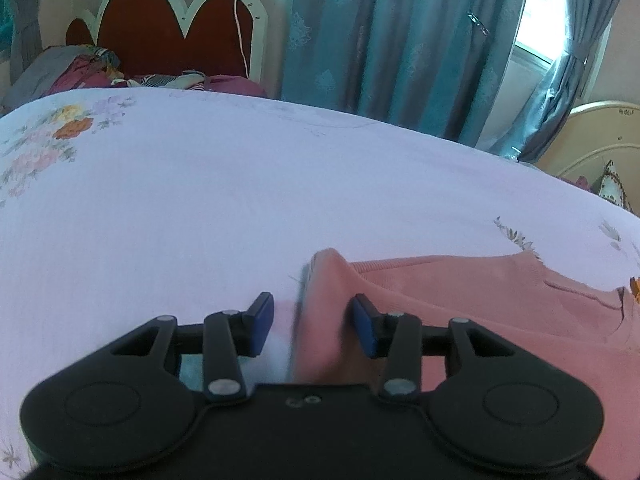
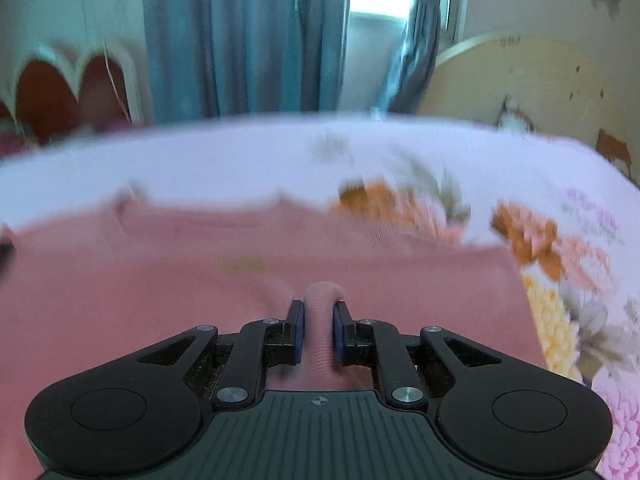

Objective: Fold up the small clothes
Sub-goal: 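Pinch and straighten the folded fabric with the right tool, then open, then move both open tools over the sweatshirt toward its ribbed hem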

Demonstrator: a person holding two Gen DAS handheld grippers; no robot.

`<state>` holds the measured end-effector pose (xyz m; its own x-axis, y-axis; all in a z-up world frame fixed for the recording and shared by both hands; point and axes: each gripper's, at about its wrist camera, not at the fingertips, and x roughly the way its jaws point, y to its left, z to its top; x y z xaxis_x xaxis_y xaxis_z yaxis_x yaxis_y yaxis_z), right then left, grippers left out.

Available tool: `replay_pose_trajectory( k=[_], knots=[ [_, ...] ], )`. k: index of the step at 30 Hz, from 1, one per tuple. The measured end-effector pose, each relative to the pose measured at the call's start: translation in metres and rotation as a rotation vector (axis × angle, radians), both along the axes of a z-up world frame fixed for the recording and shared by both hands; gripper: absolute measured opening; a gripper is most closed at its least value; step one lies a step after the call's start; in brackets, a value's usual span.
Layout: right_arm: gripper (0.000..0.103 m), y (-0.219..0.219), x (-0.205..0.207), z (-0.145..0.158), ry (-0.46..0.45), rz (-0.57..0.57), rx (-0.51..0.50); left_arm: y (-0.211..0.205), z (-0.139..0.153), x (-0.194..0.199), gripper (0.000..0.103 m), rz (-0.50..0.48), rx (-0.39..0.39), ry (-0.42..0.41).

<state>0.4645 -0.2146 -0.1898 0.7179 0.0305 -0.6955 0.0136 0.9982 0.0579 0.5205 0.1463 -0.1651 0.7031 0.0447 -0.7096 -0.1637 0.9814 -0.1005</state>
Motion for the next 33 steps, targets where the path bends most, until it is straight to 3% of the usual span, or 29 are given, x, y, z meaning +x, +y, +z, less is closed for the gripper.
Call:
replay_pose_trajectory(
  k=[5,11,16,21,24,33],
  knots=[
    [0.013,-0.009,-0.006,0.012,-0.029,-0.036,0.005,0.000,0.006,-0.005,0.042,0.002,0.011,0.006],
    [0.013,-0.025,-0.021,0.031,-0.087,-0.093,0.055,-0.010,0.024,-0.037,0.043,-0.053,0.027,-0.047],
    [0.013,-0.014,-0.040,0.042,-0.076,-0.007,0.119,-0.031,0.032,-0.079,0.043,-0.130,0.009,-0.059],
    [0.013,0.018,-0.065,0.030,-0.026,0.122,0.064,-0.045,0.020,-0.119,0.043,-0.162,-0.025,-0.021],
    [0.013,0.017,-0.074,0.013,0.025,0.124,0.029,-0.047,0.008,-0.134,0.043,-0.170,-0.003,0.000],
    [0.016,0.014,-0.083,0.001,-0.013,0.137,0.031,-0.052,0.002,-0.136,0.045,-0.137,0.039,-0.016]
  ],
)
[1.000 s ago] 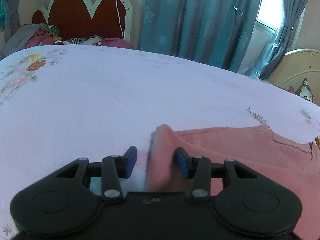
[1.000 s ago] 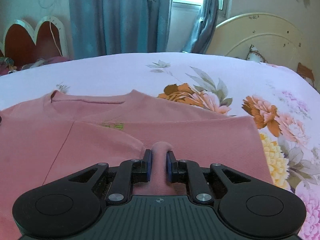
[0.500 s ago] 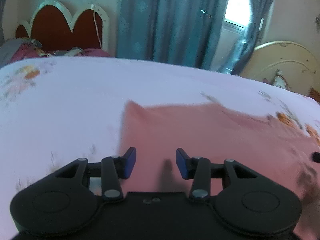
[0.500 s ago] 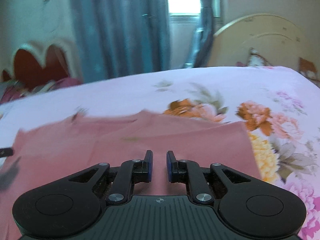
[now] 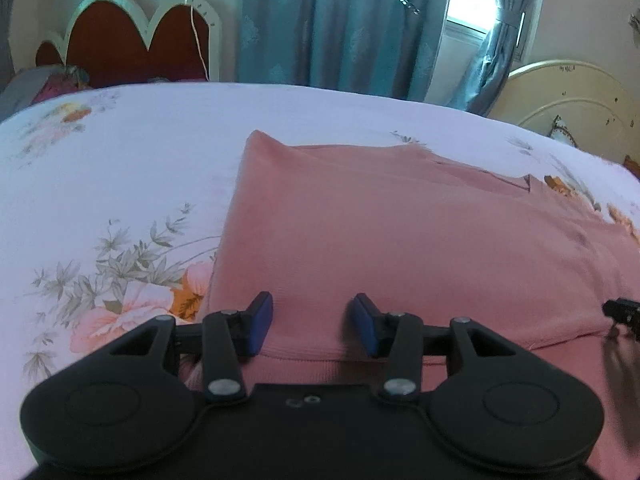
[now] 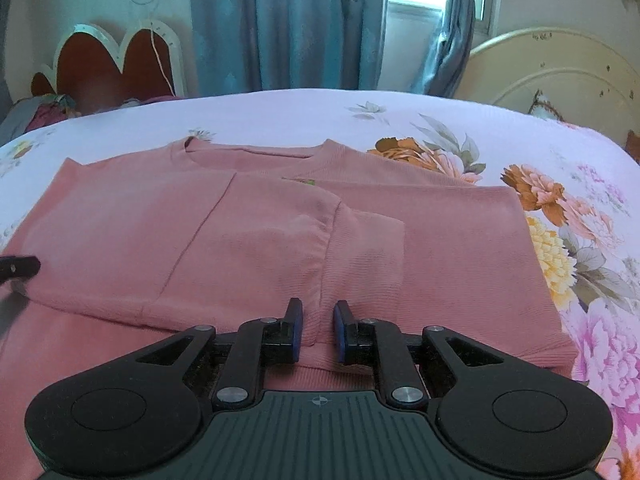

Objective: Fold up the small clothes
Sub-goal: 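Move both open tools over the sweatshirt toward its ribbed hem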

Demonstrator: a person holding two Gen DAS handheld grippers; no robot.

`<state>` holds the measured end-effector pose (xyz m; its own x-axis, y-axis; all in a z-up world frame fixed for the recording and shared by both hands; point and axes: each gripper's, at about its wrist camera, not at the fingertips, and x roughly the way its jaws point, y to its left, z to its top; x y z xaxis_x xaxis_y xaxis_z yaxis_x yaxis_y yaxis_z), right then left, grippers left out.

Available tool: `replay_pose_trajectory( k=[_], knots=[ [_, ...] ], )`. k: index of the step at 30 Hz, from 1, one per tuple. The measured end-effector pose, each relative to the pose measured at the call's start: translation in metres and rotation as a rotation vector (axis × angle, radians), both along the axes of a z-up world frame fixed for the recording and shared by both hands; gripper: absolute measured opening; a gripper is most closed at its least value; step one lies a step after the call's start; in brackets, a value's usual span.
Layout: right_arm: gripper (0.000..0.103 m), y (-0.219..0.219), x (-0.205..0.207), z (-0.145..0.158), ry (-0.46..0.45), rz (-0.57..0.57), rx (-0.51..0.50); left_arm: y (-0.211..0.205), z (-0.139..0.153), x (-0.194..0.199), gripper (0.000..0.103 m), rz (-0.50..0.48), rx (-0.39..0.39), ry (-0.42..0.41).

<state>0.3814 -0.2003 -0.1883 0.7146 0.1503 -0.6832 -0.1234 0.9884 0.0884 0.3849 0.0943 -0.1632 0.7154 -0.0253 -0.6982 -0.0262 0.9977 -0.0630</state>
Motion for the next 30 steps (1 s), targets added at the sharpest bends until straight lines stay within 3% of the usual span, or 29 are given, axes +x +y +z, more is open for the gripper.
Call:
replay_pose_trajectory(
  k=[6,11,12,13,15,30],
  knots=[
    [0.017,-0.012,-0.002,0.019,0.018,0.050,0.040,-0.010,0.017,-0.013,0.044,0.039,0.026,0.020],
    [0.019,-0.029,-0.026,0.028,0.039,0.061,0.121,-0.021,0.034,-0.041,0.060,0.042,0.026,0.018],
    [0.027,-0.030,-0.030,0.029,0.044,0.062,0.124,-0.024,0.035,-0.047,0.061,0.037,0.033,0.022],
    [0.042,-0.032,-0.036,0.030,0.044,0.062,0.127,-0.027,0.037,-0.052,0.061,0.031,0.036,0.025],
    [0.050,-0.034,-0.051,0.034,0.026,0.067,0.123,-0.033,0.039,-0.062,0.061,0.017,0.046,0.033],
    [0.050,-0.032,-0.171,0.049,0.028,-0.024,0.033,-0.039,0.039,-0.147,0.067,-0.155,0.058,0.047]
  ],
)
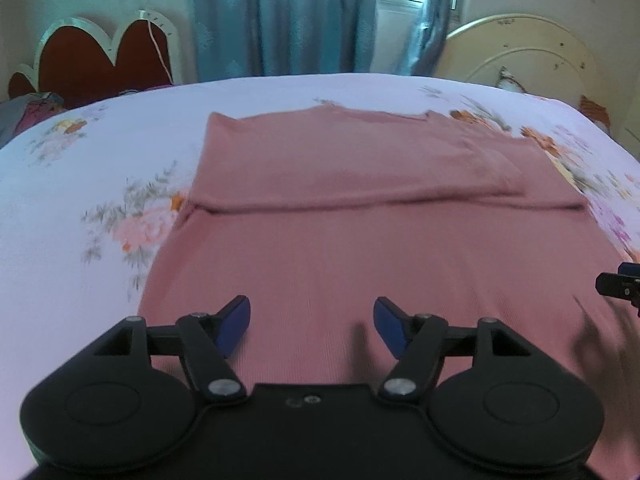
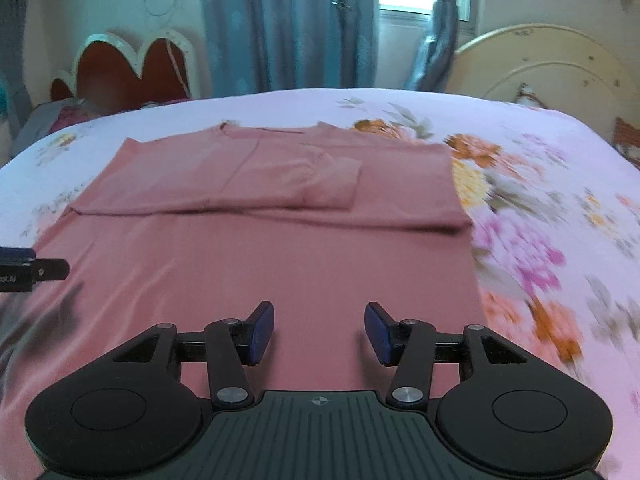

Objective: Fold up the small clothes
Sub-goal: 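Move both open tools over the sweatshirt toward its ribbed hem, then grasp the ribbed hem with both tools and lift it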

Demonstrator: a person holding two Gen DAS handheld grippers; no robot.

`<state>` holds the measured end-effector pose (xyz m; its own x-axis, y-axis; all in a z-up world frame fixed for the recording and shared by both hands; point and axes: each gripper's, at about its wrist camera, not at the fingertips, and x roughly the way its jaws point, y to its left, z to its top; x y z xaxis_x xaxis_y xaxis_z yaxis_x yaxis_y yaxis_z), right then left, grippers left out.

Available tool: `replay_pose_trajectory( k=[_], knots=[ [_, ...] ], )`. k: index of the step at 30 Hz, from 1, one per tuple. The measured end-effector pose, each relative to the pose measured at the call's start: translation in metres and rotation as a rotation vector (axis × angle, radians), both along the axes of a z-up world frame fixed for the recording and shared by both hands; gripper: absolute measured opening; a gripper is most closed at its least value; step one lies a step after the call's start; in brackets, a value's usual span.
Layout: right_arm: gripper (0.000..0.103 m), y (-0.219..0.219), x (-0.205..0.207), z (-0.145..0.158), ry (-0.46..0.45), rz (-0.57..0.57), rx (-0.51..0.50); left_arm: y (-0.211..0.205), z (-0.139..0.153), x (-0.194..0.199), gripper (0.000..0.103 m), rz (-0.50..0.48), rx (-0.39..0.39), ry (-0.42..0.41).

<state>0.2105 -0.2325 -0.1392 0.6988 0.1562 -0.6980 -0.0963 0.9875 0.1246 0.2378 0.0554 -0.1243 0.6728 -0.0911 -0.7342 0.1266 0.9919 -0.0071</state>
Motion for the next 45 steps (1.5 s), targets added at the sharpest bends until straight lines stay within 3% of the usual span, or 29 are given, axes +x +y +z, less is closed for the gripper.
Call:
replay_pose_trajectory(
  k=[9,24,34,36,38,43,44,45],
  knots=[
    [0.050,0.003,-0.067,-0.003,0.037,-0.070,-0.044,0.027,-0.004,-0.061,0.067,-0.030,-0.003,0.005],
    [0.050,-0.024,-0.129,-0.003,0.047,-0.179,-0.102,0.085,-0.004,-0.116,0.067,0.060,-0.008,0.016],
    [0.050,-0.047,-0.144,-0.016,0.094,-0.249,-0.107,0.106,-0.016,-0.129,0.063,0.103,-0.106,0.069],
    [0.050,-0.049,-0.145,-0.018,0.102,-0.258,-0.087,0.106,-0.017,-0.130,0.060,0.103,-0.130,0.080],
    [0.050,-0.049,-0.147,-0.020,0.111,-0.266,-0.063,0.106,-0.017,-0.132,0.051,0.090,-0.154,0.091],
    [0.048,-0.053,-0.151,-0.020,0.132,-0.284,0.008,0.104,-0.017,-0.131,0.037,0.050,-0.216,0.129],
    [0.044,-0.054,-0.152,-0.020,0.138,-0.282,0.025,0.105,-0.018,-0.130,0.030,0.042,-0.233,0.137],
    [0.032,-0.054,-0.153,-0.020,0.144,-0.275,0.050,0.105,-0.019,-0.129,0.028,0.039,-0.253,0.146]
  ],
)
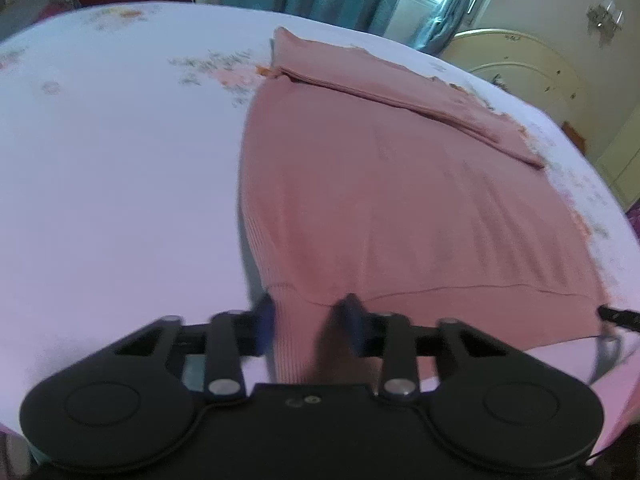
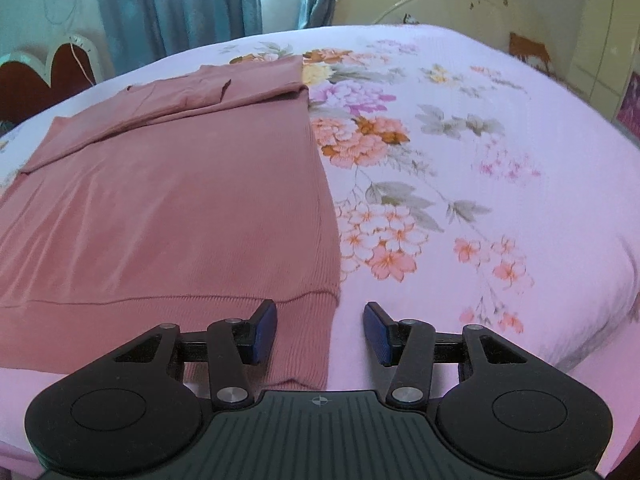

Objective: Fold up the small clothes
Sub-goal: 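Grasp the ribbed hem with both tools and lift it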

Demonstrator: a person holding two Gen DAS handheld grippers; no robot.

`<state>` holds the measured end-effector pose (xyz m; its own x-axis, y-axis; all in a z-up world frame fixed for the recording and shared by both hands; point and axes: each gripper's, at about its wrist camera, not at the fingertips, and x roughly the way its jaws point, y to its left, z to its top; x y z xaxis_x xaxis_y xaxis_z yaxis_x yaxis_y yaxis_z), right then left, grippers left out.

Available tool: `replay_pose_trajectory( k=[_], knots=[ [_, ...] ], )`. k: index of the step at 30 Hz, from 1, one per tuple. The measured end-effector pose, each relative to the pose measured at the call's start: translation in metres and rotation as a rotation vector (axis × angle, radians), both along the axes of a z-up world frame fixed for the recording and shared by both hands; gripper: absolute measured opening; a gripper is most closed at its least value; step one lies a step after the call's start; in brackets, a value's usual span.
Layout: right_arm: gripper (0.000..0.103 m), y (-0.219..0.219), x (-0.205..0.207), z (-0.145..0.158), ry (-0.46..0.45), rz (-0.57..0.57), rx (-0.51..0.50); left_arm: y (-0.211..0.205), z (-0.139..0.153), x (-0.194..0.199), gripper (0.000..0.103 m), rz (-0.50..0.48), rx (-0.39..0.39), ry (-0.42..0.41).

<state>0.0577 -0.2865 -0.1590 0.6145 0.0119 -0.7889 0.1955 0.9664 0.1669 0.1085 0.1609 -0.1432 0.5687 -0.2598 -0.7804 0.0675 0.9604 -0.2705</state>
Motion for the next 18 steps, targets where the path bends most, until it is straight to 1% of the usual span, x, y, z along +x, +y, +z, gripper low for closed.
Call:
replay_pose_trajectory(
  k=[1,2,3,6,7,10,13,18],
  knots=[
    [0.024,0.000,-0.001,0.001,0.002,-0.001,0.024,0.000,-0.001,0.001,0.022,-0.003,-0.018,0.007],
    [0.023,0.001,0.000,0.001,0.004,-0.004,0.030,0.000,-0.002,0.002,0.017,-0.008,-0.030,0.013],
    [0.022,0.001,0.001,0.002,0.007,-0.004,0.029,0.000,-0.003,0.004,0.016,-0.013,-0.042,0.016],
    [0.011,0.002,0.003,0.003,0.014,-0.006,0.054,-0.002,-0.003,0.004,0.009,-0.029,-0.050,0.013],
    [0.009,0.003,0.003,0.004,0.018,-0.001,0.049,-0.003,-0.003,0.003,0.006,-0.035,-0.052,0.008],
    [0.007,0.004,0.004,0.011,0.007,0.012,0.060,-0.002,0.002,0.003,0.005,-0.042,-0.069,-0.017],
    [0.007,0.000,0.006,0.023,-0.035,0.017,0.093,-0.003,0.015,0.003,0.005,-0.051,-0.077,-0.078],
    [0.007,-0.003,0.018,0.051,-0.103,0.020,0.151,-0.003,0.044,0.018,0.005,-0.043,-0.127,-0.179]
  ],
)
